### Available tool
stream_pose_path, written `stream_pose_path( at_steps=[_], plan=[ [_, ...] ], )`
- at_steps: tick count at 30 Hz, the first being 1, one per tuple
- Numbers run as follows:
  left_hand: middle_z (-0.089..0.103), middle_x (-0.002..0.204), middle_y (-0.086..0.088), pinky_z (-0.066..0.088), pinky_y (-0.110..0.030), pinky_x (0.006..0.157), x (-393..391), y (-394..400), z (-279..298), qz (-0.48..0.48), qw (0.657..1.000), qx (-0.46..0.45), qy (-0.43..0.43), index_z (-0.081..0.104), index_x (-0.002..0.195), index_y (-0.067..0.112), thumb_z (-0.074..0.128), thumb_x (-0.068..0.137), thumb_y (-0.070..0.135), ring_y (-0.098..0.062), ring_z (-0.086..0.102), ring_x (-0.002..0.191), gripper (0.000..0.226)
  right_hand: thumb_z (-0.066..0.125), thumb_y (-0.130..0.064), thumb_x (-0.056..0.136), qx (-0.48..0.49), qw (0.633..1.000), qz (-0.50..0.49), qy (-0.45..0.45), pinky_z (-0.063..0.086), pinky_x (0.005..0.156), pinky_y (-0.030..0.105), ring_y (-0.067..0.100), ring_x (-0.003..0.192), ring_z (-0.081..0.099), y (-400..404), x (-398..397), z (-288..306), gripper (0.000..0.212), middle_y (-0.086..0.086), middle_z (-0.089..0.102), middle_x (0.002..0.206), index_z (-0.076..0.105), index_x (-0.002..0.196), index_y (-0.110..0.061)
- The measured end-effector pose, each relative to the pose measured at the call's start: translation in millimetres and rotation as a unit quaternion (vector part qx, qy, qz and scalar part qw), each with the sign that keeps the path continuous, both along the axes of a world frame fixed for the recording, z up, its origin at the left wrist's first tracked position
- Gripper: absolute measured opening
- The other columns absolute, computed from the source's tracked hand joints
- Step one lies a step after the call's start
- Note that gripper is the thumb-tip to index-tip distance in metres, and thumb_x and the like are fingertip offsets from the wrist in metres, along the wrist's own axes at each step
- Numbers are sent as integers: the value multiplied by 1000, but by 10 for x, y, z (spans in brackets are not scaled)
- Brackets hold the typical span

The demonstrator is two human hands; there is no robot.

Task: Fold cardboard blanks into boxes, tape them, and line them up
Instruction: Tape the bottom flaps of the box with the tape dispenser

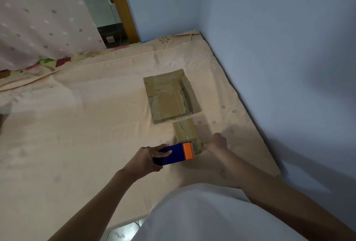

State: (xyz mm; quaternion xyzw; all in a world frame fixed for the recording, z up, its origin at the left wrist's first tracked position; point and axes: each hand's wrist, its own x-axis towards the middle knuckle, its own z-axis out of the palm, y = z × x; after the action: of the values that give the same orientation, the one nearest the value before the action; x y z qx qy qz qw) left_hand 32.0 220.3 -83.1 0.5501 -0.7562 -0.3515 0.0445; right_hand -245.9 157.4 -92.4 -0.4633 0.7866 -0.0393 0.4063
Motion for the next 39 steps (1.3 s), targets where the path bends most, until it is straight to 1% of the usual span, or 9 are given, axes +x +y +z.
stream_pose_path(
  at_steps=[4, 7, 11, 16, 18, 24, 31, 36, 39],
  plan=[
    [48, 148, 11, 33, 5, 88, -44, -6, 17, -3, 1000, -3, -2, 62, 132, 33, 80, 78, 7, -8, 53, 124, 63, 58, 0, 89, -66, 997, -7, 30, 49, 72, 30, 33, 94, 66, 47, 76, 56, 10, 16, 68, 98, 66, 96, -2],
    [49, 148, 10, 37, 0, 92, -55, 19, 30, 0, 1000, -8, 5, 62, 132, 33, 80, 78, 8, -8, 53, 124, 62, 56, 2, 89, -98, 995, 20, 2, 42, 55, 27, 17, 51, 50, 24, 131, 46, 38, 4, 49, 53, 50, 53, -10],
    [49, 148, 9, 47, -16, 98, -66, 29, 79, 0, 1000, -7, 21, 62, 133, 32, 83, 77, 11, -10, 53, 126, 63, 77, -16, 84, -76, 994, 69, -38, 32, 44, 16, 7, 43, 40, 37, 127, 94, 49, -4, 45, 47, 45, 47, -15],
    [49, 148, 11, 49, -20, 100, -41, 13, 161, -12, 1000, -13, 25, 60, 135, 31, 82, 78, 14, -9, 52, 126, 64, 84, -23, 80, -65, 996, 62, -28, 52, 71, 29, 17, 76, 66, 23, 130, 86, 22, 6, 72, 81, 75, 79, -3],
    [50, 147, 11, 50, -22, 99, -27, 3, 189, -19, 999, -14, 33, 60, 135, 31, 83, 78, 14, -9, 54, 125, 64, 85, -23, 79, -53, 997, 58, -27, 49, 65, 23, 13, 76, 63, -1, 122, 86, 22, 6, 74, 90, 76, 86, -4],
    [55, 140, 12, 46, -7, 93, 65, -35, 258, -40, 996, -35, 66, 64, 132, 25, 84, 75, 10, 3, 52, 118, 62, 90, -25, 72, -35, 999, 31, -28, 47, 66, 21, 9, 75, 59, -34, 153, 75, 28, -2, 65, 80, 75, 87, -7],
    [53, 140, 14, 51, -16, 95, 193, 18, 247, -22, 996, -35, 74, 64, 131, 26, 85, 74, 10, -2, 53, 123, 63, 91, -25, 72, -30, 999, 20, -23, 47, 70, 22, 13, 84, 63, -67, 181, 21, 28, -1, 66, 84, 73, 86, -7],
    [53, 135, 22, 50, -15, 93, 161, 27, 201, -27, 997, -32, 63, 65, 130, 26, 83, 74, 8, -2, 56, 117, 62, 87, -25, 76, -45, 998, 48, -10, 42, 55, 19, 11, 68, 58, -49, 171, -5, 25, -2, 62, 72, 72, 80, -7],
    [57, 138, 14, 47, -8, 91, 136, 14, 151, -37, 998, -40, 45, 65, 131, 26, 83, 74, 10, -2, 59, 113, 61, 86, -30, 77, -73, 991, 107, 13, 51, 71, 29, 18, 90, 64, -23, 174, -12, 40, 3, 65, 96, 64, 105, -10]
  ],
)
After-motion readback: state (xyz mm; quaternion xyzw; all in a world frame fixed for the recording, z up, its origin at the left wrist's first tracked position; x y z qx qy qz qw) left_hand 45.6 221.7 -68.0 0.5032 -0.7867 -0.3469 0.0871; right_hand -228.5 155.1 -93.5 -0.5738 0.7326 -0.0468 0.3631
